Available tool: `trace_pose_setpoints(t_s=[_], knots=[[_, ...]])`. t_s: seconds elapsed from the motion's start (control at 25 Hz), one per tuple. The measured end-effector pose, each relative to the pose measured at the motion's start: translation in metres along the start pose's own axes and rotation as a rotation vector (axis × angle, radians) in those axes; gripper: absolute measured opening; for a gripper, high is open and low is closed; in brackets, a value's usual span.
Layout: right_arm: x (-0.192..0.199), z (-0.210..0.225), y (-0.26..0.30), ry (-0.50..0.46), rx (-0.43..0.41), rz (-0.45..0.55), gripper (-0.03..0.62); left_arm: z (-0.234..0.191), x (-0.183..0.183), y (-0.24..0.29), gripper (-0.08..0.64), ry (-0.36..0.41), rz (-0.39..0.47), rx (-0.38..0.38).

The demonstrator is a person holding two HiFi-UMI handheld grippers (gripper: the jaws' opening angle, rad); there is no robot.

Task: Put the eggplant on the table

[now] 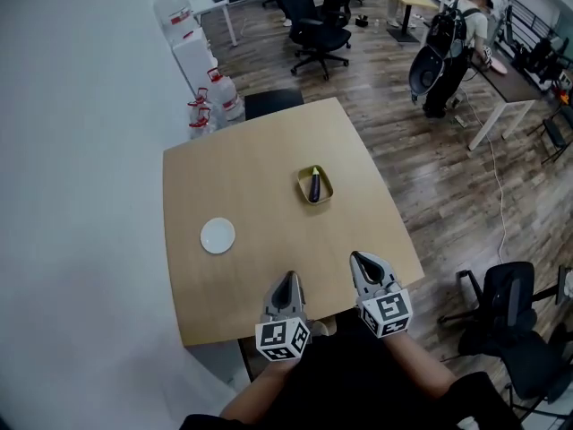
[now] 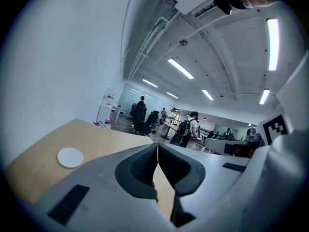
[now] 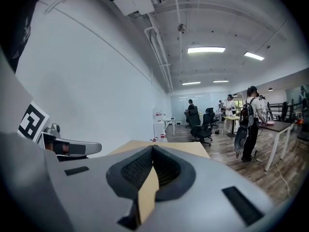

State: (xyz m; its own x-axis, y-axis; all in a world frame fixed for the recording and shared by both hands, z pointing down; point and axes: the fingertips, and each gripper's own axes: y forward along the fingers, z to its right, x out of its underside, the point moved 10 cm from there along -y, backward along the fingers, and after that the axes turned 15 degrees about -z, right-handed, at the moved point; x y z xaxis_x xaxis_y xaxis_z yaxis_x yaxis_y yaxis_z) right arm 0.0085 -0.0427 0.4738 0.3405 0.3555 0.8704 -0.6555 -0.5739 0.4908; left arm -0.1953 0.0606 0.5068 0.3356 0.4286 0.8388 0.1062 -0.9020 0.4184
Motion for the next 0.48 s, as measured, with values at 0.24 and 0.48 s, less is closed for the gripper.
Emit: trace_pose_setpoints(t_s=[0.24, 0.48], knots=[[-0.002, -0.015, -0.004, -0.051, 0.000, 0.027, 0.060, 0.001, 0.000, -0.006, 0.018, 0.051, 0.012, 0.017], [-0.006, -0.020, 0.002, -0.056, 0.002, 0.040, 0.060, -0.008, -0.011, -0.001, 0.018, 0.096, 0.037, -0.003]])
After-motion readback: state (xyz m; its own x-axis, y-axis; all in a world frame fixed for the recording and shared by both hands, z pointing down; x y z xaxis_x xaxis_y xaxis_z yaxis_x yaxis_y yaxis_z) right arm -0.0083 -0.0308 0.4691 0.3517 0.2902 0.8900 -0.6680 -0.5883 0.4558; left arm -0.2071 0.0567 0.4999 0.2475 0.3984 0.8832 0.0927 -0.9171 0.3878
